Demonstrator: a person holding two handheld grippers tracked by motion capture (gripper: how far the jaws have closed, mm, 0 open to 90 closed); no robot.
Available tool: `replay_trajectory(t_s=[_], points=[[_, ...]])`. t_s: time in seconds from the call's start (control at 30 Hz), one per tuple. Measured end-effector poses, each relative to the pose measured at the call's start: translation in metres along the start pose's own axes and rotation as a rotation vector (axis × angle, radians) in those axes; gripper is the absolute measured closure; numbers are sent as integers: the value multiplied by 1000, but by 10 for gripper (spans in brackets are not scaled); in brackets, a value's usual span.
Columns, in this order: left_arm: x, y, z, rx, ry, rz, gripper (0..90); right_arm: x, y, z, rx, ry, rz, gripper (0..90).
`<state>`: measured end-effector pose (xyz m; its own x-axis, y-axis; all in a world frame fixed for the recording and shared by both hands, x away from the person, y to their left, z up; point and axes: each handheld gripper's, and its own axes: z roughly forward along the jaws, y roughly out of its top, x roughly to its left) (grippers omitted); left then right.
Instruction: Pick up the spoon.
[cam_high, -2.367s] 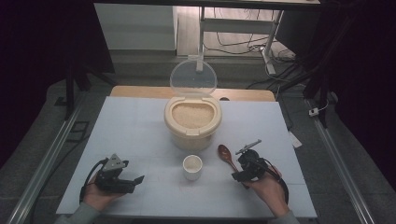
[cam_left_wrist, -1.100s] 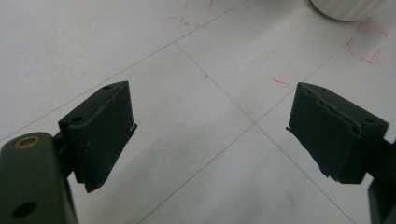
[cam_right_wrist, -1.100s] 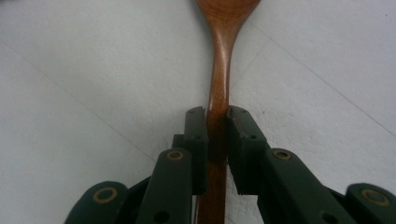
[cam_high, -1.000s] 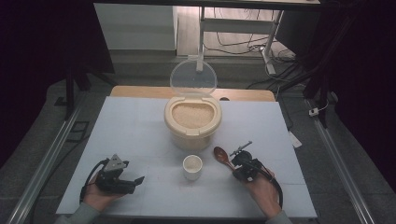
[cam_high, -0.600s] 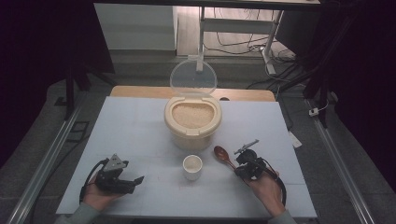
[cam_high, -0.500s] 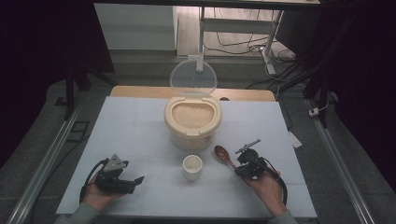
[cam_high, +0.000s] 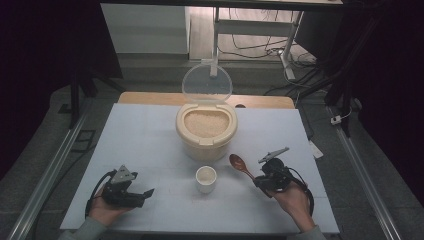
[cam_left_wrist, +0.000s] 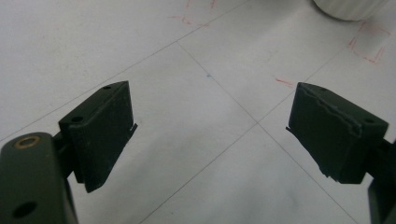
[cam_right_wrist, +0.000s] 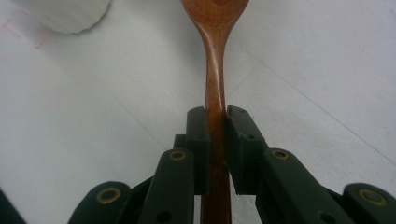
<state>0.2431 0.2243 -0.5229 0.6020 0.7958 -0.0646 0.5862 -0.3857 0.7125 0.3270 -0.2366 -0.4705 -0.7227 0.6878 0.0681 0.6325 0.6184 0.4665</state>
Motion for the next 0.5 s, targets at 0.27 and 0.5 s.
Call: replay_trajectory(t_s=[0.27,0.5], points=[[0,0,0,0,0,0,138,1,1,-19,-37,53,-61,791],[1,0,0,1,0,0,138,5,1,-32,-53,96,-96,791]])
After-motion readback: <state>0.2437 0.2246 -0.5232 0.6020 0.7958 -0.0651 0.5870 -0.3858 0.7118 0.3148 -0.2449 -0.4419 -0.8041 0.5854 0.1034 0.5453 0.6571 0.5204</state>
